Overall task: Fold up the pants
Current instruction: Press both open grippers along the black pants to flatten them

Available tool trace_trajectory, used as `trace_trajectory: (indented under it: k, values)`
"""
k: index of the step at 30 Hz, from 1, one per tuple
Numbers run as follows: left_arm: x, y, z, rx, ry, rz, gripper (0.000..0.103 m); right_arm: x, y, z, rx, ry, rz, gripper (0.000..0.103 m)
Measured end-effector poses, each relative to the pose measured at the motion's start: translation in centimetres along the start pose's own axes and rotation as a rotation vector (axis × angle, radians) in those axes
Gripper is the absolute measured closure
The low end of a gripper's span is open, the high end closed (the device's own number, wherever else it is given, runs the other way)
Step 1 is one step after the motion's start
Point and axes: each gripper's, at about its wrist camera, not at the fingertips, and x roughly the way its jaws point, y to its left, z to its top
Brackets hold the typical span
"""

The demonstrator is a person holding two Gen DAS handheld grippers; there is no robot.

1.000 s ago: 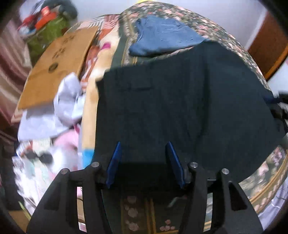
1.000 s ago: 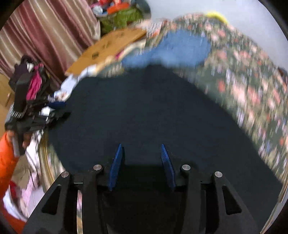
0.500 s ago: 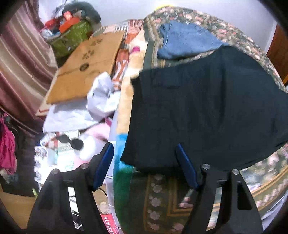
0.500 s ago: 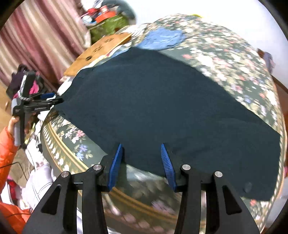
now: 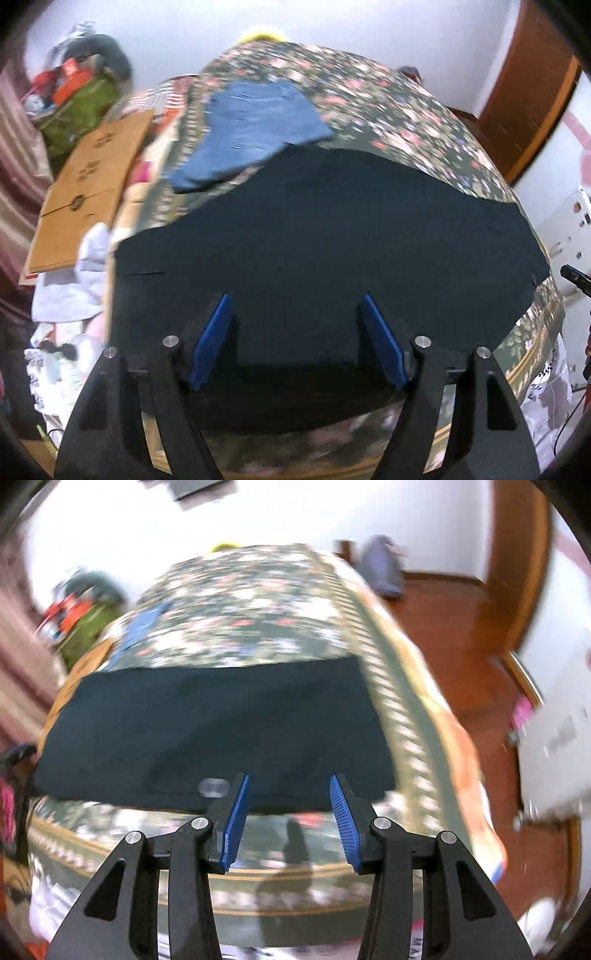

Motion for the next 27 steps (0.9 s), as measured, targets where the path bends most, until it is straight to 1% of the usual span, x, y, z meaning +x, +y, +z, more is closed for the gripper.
trace_trajectory:
  k: [3,4,5,9,11,13,15,16,18,20,22,23,24,27]
  values:
    - [2.1,-2.6,-0.1,0.047,0.022,0.025,0.029,0.4,-0.3,0.3,0.01,-0.003,0.004,0.062]
    - [2.7,-3.4,-0.4,0.063,0.017,0.046,0.026,0.5,0.3,0.3,-0.001,-0.007,0.011,0.062]
    - [2.8,-3.8,-0.6,0.067,0.01,0.056,0.021,0.6,0.8,0.4,-0.019,-0.013,0.017,0.062]
    - [3.2,-4.3,-1.1,0.055,-0.012,0.077,0.019,2.3,3.3,1.3,-0.133,-0.04,0.016,0.062]
    - [3.3,-4.2,-1.1,0.053,-0.013,0.08,0.019,4.3,3.8,1.5,-0.168,-0.009,0.012,0.061]
    - [3.3,-4.4,-1.1,0.067,-0.015,0.09,0.019,6.9,3.2,0.9,-0.173,0.06,-0.012,0.061]
    - [3.2,-4.5,-1.0,0.09,-0.015,0.102,0.019,7.3,2.0,0.4,-0.143,0.05,0.034,0.06]
    - [3.2,-4.7,-0.7,0.097,-0.005,0.109,0.019,7.1,1.3,0.3,-0.121,0.053,0.044,0.06]
    - [3.1,-4.9,0.0,0.109,0.014,0.116,0.02,6.5,0.5,0.3,-0.121,0.07,0.017,0.06]
    - [2.6,-5.4,1.5,0.118,0.002,0.101,0.021,6.3,0.3,0.4,-0.147,0.088,-0.013,0.062]
    - [2.1,-6.2,3.1,0.133,-0.025,0.087,0.021,6.0,0.3,1.1,-0.17,0.112,-0.017,0.063]
    - [1.9,-6.8,4.0,0.149,-0.043,0.085,0.021,5.9,0.6,1.4,-0.175,0.108,-0.025,0.063]
    - [1.8,-7.6,5.0,0.171,-0.06,0.084,0.021,5.5,0.8,2.2,-0.186,0.084,-0.034,0.063]
    - [2.3,-9.9,6.9,0.224,-0.076,0.07,0.021,4.8,1.3,4.4,-0.187,0.03,0.01,0.062]
